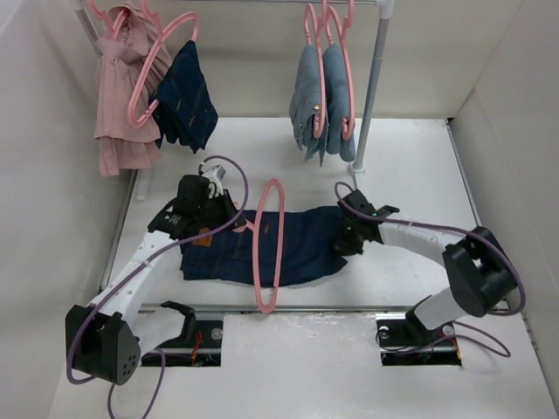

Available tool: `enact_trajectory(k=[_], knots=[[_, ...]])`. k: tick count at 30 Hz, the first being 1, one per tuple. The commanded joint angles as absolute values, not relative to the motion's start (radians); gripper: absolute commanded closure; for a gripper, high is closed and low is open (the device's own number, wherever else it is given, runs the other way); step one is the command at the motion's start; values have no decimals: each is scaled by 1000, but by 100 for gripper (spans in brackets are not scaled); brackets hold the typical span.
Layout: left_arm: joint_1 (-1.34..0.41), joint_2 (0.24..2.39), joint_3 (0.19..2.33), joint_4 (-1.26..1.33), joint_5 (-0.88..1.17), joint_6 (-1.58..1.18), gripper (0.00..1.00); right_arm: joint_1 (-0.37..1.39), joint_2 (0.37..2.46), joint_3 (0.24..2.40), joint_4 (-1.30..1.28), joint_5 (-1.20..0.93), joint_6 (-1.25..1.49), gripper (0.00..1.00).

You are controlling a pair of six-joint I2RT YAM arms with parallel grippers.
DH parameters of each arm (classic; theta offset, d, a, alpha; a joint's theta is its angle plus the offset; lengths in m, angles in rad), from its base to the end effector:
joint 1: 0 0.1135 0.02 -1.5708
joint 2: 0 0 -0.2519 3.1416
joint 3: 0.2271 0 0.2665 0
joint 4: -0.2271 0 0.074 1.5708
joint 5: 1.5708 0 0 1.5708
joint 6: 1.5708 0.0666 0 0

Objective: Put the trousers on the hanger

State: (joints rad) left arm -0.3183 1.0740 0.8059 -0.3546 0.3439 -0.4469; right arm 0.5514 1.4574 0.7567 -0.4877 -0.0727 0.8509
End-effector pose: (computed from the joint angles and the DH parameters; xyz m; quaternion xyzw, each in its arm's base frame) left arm 0.2563 -0.1081 0.2443 0.0216 0.8798 -0.3091 0.3604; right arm 0.2369 0.1514 0.1120 0.1396 0.9712 0.1498 0.1221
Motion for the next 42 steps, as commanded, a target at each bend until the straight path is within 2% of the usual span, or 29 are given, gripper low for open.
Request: enact_trajectory(k=[1, 8, 12, 17, 26, 28, 32, 33, 34, 35, 39, 42], knots=[[-316, 1029, 788, -333, 334, -440, 100, 668, 1491, 962, -374, -118, 786, 100], [-307, 1020, 779, -333, 334, -440, 100, 940, 1621, 1222, -296, -124, 739, 100], [-307, 1020, 779, -333, 334, -440, 100, 950, 1767, 1233, -197, -183, 750, 100], [-288, 1011, 788, -333, 325, -431, 100, 950, 1902, 1281, -196, -193, 710, 100], [-279, 1011, 861, -385, 340, -431, 100, 950, 2002, 1304, -97, -265, 696, 99], [-279, 1011, 883, -394, 385, -452, 100, 950, 2052, 1324, -97, -297, 667, 93], [-279, 1029, 934, -406, 384, -466, 100, 950, 2013, 1313, -109, -253, 575, 56], [-279, 1029, 934, -407, 383, -466, 100, 950, 1981, 1274, -129, -220, 562, 41], [-279, 1029, 934, -407, 371, -466, 100, 950, 1914, 1255, -146, -187, 530, 35], [-279, 1029, 934, -407, 359, -466, 100, 950, 1881, 1241, -167, -126, 514, 32], [-279, 1020, 905, -407, 359, -466, 100, 950, 1751, 1241, -331, -54, 465, 31], [-279, 1020, 905, -407, 350, -466, 100, 950, 1648, 1221, -347, -54, 474, 34]])
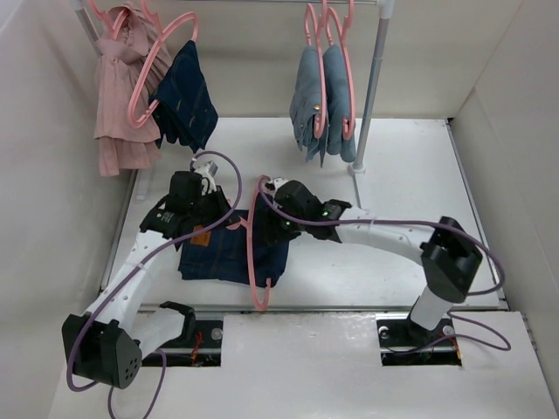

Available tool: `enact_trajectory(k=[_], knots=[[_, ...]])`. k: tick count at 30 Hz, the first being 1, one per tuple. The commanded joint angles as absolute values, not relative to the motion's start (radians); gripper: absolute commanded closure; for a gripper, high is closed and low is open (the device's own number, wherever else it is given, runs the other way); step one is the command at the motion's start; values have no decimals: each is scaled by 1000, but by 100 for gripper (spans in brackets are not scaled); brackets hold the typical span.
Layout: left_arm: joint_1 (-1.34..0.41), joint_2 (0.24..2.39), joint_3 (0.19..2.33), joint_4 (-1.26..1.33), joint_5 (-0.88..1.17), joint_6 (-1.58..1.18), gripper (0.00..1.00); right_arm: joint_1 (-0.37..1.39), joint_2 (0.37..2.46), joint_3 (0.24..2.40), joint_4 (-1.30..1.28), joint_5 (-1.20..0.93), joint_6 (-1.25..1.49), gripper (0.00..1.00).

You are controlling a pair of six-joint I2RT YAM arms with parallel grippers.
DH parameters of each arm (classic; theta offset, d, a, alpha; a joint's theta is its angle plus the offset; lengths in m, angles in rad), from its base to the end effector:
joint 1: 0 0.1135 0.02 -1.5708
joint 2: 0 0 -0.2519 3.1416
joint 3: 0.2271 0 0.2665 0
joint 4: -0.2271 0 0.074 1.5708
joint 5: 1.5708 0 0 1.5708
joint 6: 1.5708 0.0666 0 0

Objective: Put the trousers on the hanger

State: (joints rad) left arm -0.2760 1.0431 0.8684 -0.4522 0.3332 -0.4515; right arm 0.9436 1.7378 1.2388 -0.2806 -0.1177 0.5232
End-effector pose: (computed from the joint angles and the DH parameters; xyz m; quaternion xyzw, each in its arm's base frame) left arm 0.2540 -0.0946 0.2648 -0.0019 0.8816 -0.2975 0.3664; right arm 0.2391 0.3432 0.1918 -0.2144 0.8962 0.2978 0.2495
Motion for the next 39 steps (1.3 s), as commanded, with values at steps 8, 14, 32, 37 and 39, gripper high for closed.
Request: enact_trajectory(k=[8, 14, 32, 37, 39], knots=[[-279, 1039, 936, -416, 341, -446, 100, 866, 1768, 1300, -314, -57, 615, 100], [-279, 1048, 927, -416, 341, -426, 100, 805, 1917, 1410, -125, -116, 722, 100], [-314, 1104, 954, -354, 430, -411, 100, 839, 2083, 1270, 290, -284, 934, 100], [-314, 1071, 945, -377, 385, -411, 100, 839, 1884, 1246, 50, -232, 770, 81], [-314, 1062, 954, -386, 350, -411, 100, 848, 1823, 1209, 2, -221, 747, 66]])
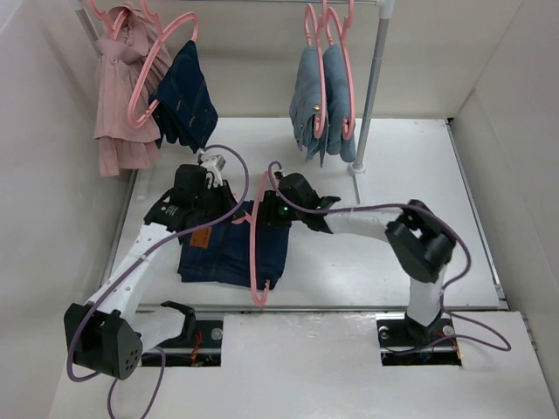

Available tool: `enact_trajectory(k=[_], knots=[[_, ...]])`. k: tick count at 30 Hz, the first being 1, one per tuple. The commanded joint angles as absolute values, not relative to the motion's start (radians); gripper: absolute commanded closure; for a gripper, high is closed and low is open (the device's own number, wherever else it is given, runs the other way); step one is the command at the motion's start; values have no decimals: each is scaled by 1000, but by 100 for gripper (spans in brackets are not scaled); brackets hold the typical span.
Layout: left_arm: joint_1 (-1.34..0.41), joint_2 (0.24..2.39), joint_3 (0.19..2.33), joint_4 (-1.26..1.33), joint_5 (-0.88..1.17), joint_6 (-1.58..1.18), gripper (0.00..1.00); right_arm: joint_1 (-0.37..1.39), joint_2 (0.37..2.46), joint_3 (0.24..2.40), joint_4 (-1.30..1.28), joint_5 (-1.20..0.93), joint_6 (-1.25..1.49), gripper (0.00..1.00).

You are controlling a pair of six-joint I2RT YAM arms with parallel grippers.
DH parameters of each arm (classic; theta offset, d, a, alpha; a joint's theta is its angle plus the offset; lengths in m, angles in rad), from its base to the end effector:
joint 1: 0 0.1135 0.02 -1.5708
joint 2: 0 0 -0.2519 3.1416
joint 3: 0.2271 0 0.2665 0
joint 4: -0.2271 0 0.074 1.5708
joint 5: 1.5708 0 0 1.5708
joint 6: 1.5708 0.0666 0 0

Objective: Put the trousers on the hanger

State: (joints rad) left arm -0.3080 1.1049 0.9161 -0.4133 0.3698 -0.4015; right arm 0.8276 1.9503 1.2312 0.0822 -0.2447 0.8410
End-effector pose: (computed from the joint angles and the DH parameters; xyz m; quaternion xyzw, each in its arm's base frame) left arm 0.2646 -0.1094 0.2717 0.0449 0.8729 -0.3116 0.3727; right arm 0.2991 0.3494 0.1391 -0.0490 0.8866 0.4042 0.2194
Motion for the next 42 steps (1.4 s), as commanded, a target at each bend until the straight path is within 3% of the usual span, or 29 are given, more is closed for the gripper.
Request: enact_trajectory(k=[1, 7, 12, 17, 18, 20, 21, 22, 23, 27, 30, 32, 34, 35, 37, 39, 42], knots=[[-314, 1062, 954, -387, 339, -402, 100, 848, 1768, 1197, -44, -210, 747, 54], [-314, 1062, 965, -397, 319, -402, 100, 906, 1671, 1172, -190, -210, 675, 37], [-314, 1071, 956, -397, 330, -402, 100, 959, 1687, 1212, -187, -271, 682, 16], [-314, 1071, 956, -388, 339, -402, 100, 959, 1793, 1288, -173, -285, 747, 15], [-314, 1071, 956, -388, 339, -402, 100, 959, 1808, 1314, -157, -308, 747, 19], [-314, 1071, 947, -388, 348, -402, 98, 959, 1851, 1347, -146, -331, 756, 48], [-314, 1071, 946, -377, 366, -393, 88, 959, 1852, 1371, -146, -331, 765, 59], [-314, 1071, 946, -377, 379, -393, 66, 959, 1861, 1371, -146, -331, 787, 85], [-314, 1071, 937, -377, 397, -368, 56, 959, 1852, 1371, -146, -331, 801, 97], [-314, 1062, 998, -397, 485, -240, 13, 899, 1778, 1240, -78, -382, 880, 100], [-314, 1062, 1138, -512, 431, -123, 1, 830, 1677, 1062, 58, -448, 935, 100], [-292, 1043, 1176, -545, 377, -68, 5, 786, 1640, 968, 118, -503, 936, 100], [-256, 1022, 1155, -545, 353, -67, 26, 776, 1618, 953, 147, -543, 905, 100], [-256, 1022, 1116, -535, 368, -67, 45, 766, 1618, 940, 156, -584, 891, 100], [-256, 1075, 1082, -554, 426, -67, 58, 765, 1618, 940, 166, -613, 858, 100], [-256, 1146, 1033, -575, 437, -52, 61, 765, 1608, 930, 166, -623, 848, 100], [-245, 1276, 1067, -575, 476, -5, 48, 744, 1588, 911, 215, -635, 848, 100]])
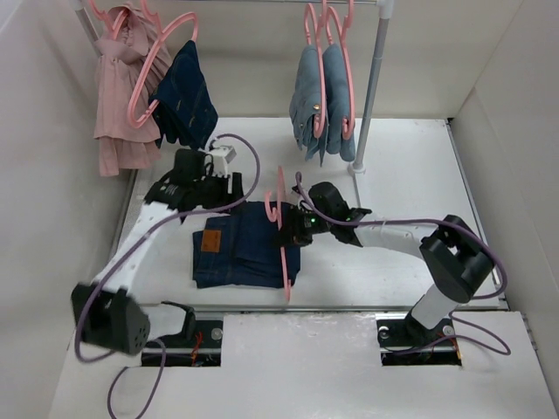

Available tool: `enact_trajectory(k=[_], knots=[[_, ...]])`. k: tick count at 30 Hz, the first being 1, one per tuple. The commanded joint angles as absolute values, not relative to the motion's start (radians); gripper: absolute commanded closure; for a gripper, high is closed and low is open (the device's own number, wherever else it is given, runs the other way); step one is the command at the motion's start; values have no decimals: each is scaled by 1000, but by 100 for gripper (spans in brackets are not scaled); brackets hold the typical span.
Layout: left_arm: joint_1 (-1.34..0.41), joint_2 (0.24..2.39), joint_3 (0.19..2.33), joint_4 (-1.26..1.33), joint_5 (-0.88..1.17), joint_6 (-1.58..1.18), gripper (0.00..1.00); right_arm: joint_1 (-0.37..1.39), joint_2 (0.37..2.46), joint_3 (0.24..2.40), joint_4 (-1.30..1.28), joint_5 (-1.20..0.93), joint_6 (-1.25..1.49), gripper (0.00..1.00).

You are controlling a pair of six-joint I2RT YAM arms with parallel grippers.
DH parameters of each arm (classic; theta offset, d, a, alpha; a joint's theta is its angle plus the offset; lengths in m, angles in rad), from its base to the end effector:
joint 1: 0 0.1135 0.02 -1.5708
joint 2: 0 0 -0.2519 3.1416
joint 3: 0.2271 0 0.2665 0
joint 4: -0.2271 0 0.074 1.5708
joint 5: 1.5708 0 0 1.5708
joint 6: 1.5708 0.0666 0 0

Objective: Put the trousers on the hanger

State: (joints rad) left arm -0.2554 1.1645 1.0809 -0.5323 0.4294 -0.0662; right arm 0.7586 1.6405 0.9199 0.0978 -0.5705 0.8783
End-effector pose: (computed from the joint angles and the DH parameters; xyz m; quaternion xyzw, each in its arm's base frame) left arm 0.2775 -0.1011 0.3053 0.1794 0.8546 -0.2587 0.4129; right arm 0.2495 0.2860 0.1627 -0.0771 0.8600 0.4909 0.1165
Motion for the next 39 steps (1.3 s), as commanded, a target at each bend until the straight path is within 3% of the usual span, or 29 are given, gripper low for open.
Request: enact_trajectory(k=[1, 3, 6, 21, 23, 24, 26, 27, 34, 39], knots=[[-267, 1332, 1077, -575, 451, 6, 38, 744, 1579, 911, 224, -644, 848, 100], [-304, 1386, 1088, -575, 413, 40, 31, 735, 1569, 902, 233, -644, 848, 100], [-316, 1480, 1078, -586, 442, 54, 26, 726, 1560, 902, 233, -644, 848, 100], [-336, 1707, 1032, -565, 399, 104, 25, 726, 1549, 893, 233, -626, 848, 100], [-345, 1716, 1032, -565, 429, 104, 37, 726, 1549, 893, 233, -617, 848, 100], [-345, 1717, 1032, -577, 454, 104, 50, 726, 1549, 893, 233, -617, 848, 100], [-345, 1707, 1066, -587, 465, 104, 92, 726, 1539, 893, 233, -617, 859, 100], [-345, 1691, 1078, -588, 465, 94, 100, 726, 1528, 893, 233, -617, 859, 100], [-324, 1577, 1218, -718, 483, 139, 100, 715, 1441, 833, 207, -588, 902, 100], [-198, 1528, 1422, -926, 604, 282, 100, 684, 1309, 701, 161, -526, 953, 100]])
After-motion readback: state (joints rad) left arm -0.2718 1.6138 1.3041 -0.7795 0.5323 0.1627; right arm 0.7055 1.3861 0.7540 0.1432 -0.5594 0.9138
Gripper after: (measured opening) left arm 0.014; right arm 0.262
